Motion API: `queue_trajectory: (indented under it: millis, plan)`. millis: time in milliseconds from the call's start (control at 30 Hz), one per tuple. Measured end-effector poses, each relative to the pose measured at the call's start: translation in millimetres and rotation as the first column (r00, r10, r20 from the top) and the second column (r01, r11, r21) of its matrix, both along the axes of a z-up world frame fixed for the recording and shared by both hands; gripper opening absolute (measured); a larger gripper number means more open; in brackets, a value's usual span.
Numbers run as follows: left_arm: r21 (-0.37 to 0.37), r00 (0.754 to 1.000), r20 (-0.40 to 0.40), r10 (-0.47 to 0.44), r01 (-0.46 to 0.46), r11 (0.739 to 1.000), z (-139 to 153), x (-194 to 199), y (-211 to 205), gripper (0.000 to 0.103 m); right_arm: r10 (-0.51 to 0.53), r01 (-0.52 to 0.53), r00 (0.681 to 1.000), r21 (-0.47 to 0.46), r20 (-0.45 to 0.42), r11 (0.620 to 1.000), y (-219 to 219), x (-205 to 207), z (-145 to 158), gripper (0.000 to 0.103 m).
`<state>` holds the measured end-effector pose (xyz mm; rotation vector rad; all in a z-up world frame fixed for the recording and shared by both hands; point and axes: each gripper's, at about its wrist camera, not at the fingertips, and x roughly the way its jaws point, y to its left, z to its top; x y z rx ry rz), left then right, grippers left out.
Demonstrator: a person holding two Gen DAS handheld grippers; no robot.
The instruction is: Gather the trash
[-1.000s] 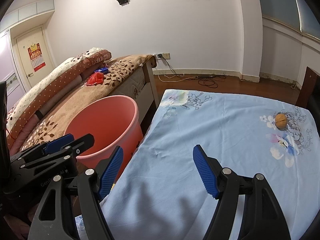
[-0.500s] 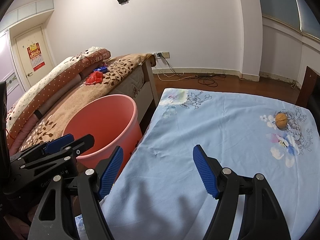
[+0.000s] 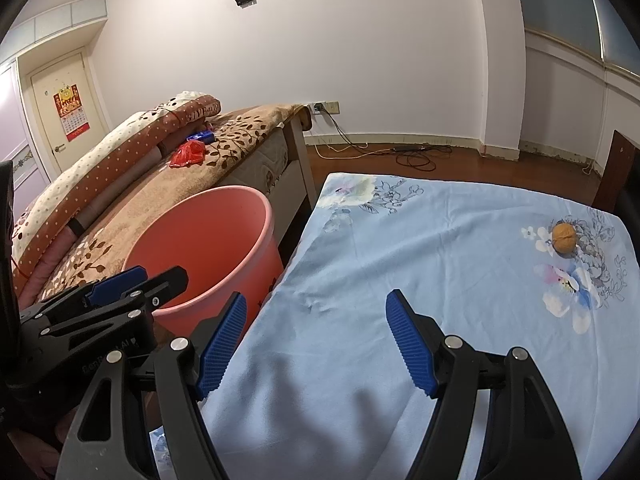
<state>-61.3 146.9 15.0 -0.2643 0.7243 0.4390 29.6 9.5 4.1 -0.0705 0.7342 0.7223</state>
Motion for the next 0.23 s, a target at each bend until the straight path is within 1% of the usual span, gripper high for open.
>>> queue_trajectory:
  millis: [233]
  plan:
    - [-0.003, 1.0, -0.006, -0.004, 0.004, 1.0, -1.2, 0.9, 0.7, 0.053, 0.0, 0.0, 1.0, -0.001, -0.003, 1.0, -0.4, 0.3, -0.9, 0.071]
